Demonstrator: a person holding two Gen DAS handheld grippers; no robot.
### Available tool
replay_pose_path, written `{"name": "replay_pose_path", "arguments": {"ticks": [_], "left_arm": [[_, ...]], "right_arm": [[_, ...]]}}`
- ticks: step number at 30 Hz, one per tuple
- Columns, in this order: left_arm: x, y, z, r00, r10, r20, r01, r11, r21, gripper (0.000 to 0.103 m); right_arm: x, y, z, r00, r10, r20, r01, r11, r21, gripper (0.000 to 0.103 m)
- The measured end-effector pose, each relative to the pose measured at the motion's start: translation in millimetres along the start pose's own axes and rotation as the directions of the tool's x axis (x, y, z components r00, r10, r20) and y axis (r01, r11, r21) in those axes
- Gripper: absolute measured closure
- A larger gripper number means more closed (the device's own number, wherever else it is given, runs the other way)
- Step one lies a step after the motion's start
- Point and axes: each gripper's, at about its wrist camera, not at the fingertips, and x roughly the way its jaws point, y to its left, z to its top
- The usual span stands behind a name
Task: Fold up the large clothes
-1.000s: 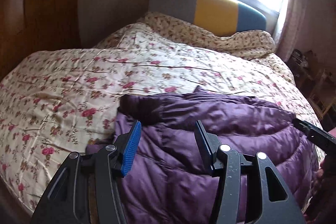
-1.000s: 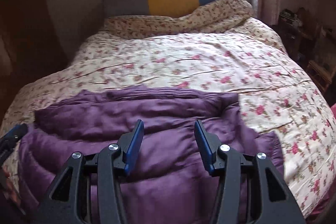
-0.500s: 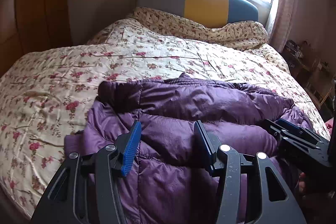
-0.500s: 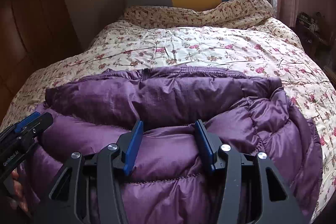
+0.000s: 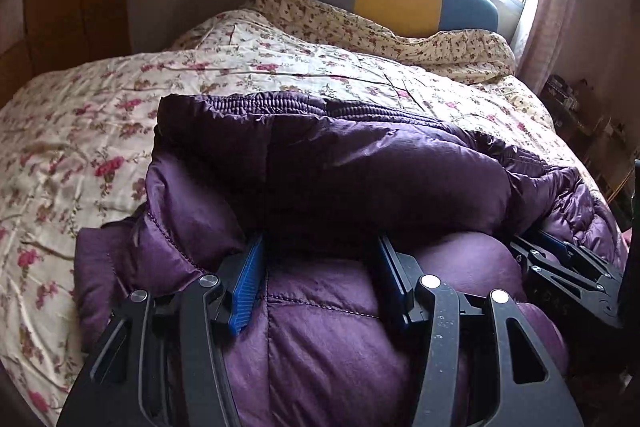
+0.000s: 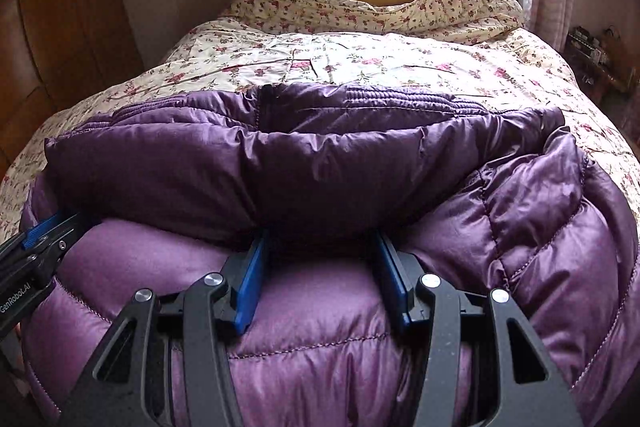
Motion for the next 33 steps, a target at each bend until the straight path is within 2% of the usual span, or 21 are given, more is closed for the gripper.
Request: {"name": "replay_pose_path", "arguments": {"ticks": [2, 4, 6, 10, 13, 17, 22, 27, 33], "left_arm": [[-4.3, 5.8, 2.0, 0.999, -0.033, -0.008, 0.033, 0.999, -0.033, 0.05], [-15.9, 12.6, 3.3, 0.998, -0.057, -0.003, 0.056, 0.996, -0.063, 0.038], [-30.4, 17.8, 2.5, 0.999, -0.051, 0.018, 0.053, 0.995, -0.081, 0.03], [-58.8, 32.8, -4.3, 0.998, 0.0, 0.058, 0.006, 0.995, -0.104, 0.027], [-72.9, 53.6, -15.6, 0.998, 0.03, 0.051, -0.023, 0.989, -0.143, 0.027], [-79.6, 83.7, -36.5, 1.0, 0.02, 0.015, -0.016, 0.974, -0.227, 0.027], [-82.3, 104.8, -61.7, 0.996, -0.089, -0.004, 0.082, 0.94, -0.332, 0.027], [-76.1, 113.3, -74.2, 0.981, -0.194, 0.0, 0.175, 0.884, -0.433, 0.027], [-76.0, 113.0, -82.4, 0.963, -0.269, 0.019, 0.247, 0.851, -0.463, 0.027]], "right_arm": [[-2.2, 1.2, 2.3, 1.0, -0.004, -0.003, 0.004, 1.0, -0.003, 0.052], [-7.7, 1.2, 3.7, 1.0, -0.009, 0.001, 0.009, 1.0, -0.004, 0.052], [-16.2, 2.5, 4.2, 1.0, -0.005, 0.014, 0.005, 1.0, 0.001, 0.052], [-42.3, 2.8, -0.2, 0.998, 0.026, 0.052, -0.027, 0.999, 0.017, 0.052], [-61.0, 5.5, -6.0, 0.997, 0.055, 0.063, -0.055, 0.998, 0.012, 0.064], [-80.7, 8.4, -17.6, 0.994, 0.092, 0.065, -0.092, 0.996, 0.007, 0.078], [-91.2, 16.9, -30.5, 0.992, 0.112, 0.051, -0.111, 0.994, -0.024, 0.084], [-85.2, 21.2, -40.3, 0.997, 0.072, 0.003, -0.072, 0.997, -0.038, 0.085], [-74.2, 22.5, -54.0, 0.998, 0.052, -0.025, -0.053, 0.998, -0.037, 0.085]]}}
